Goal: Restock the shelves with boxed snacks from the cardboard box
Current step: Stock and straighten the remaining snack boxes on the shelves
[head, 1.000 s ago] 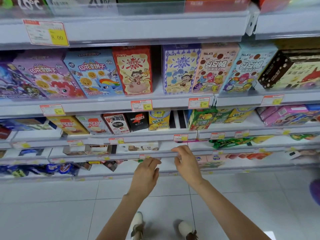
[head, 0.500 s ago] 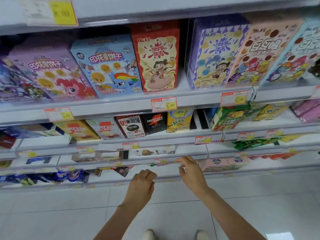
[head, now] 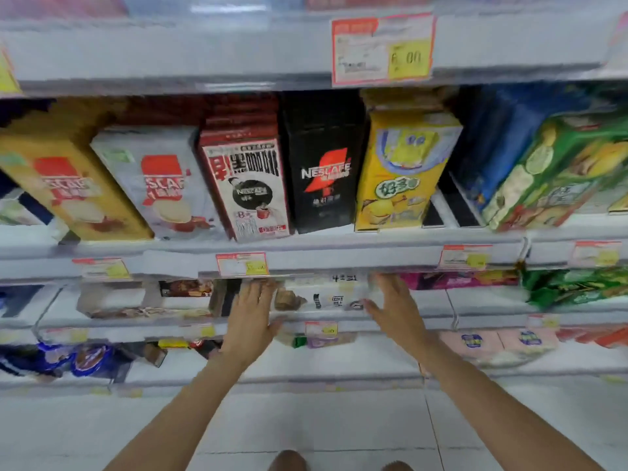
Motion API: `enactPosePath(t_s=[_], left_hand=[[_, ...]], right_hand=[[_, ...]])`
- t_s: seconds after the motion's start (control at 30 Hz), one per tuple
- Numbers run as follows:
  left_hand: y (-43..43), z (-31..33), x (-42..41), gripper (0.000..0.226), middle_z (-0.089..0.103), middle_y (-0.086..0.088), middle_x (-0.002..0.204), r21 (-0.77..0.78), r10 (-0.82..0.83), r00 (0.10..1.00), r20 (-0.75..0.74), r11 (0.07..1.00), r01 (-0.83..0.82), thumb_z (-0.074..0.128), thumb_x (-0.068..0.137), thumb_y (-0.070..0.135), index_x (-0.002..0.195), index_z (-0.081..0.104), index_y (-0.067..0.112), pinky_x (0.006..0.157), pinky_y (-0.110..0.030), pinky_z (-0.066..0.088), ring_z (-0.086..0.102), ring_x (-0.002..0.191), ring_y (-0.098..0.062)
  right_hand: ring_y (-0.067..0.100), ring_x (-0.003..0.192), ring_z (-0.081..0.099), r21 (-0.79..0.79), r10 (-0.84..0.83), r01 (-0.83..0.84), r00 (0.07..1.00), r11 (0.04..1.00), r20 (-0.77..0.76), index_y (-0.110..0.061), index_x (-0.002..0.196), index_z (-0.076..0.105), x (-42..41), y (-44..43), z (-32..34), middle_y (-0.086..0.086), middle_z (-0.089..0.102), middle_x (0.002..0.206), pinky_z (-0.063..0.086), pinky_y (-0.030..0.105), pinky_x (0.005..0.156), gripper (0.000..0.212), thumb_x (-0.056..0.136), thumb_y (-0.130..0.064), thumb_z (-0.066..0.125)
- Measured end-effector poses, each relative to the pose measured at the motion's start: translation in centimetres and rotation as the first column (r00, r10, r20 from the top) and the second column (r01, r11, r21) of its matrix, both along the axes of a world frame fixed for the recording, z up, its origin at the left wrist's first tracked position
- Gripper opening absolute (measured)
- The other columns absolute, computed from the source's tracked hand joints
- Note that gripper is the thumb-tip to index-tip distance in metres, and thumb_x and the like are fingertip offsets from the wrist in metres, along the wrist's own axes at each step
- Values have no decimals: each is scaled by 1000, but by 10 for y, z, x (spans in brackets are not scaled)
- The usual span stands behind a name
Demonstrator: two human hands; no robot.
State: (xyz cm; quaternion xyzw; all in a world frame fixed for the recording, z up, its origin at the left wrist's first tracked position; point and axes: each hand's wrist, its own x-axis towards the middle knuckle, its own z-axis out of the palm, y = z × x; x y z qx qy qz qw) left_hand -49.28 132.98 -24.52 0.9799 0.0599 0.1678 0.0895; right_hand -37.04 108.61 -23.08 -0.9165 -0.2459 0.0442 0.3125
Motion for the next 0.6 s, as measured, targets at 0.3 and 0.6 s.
enactPosePath(t_s=[0.3,0.6], left_hand=[[22,-63,46,48,61,-6,97,191,-13,894,448,978,-82,39,93,52,103,63,11,78,-34,34,47,91,-23],[26,-73,49,44,61,-9,94,280,-79,833,548,956,-93,51,87,50,104,62,11,73,-34,32,45,88,-24]], right_hand=[[10,113,49,260,-17,-107,900,960,435,-21,112,68,45,22,-73,0,57,127,43,28,91,42,76,-44,65],[-2,112,44,376,-45,-134,902,917,429,-21,116,65,48,24,-87,-6,52,131,35,18,90,39,78,-26,75]])
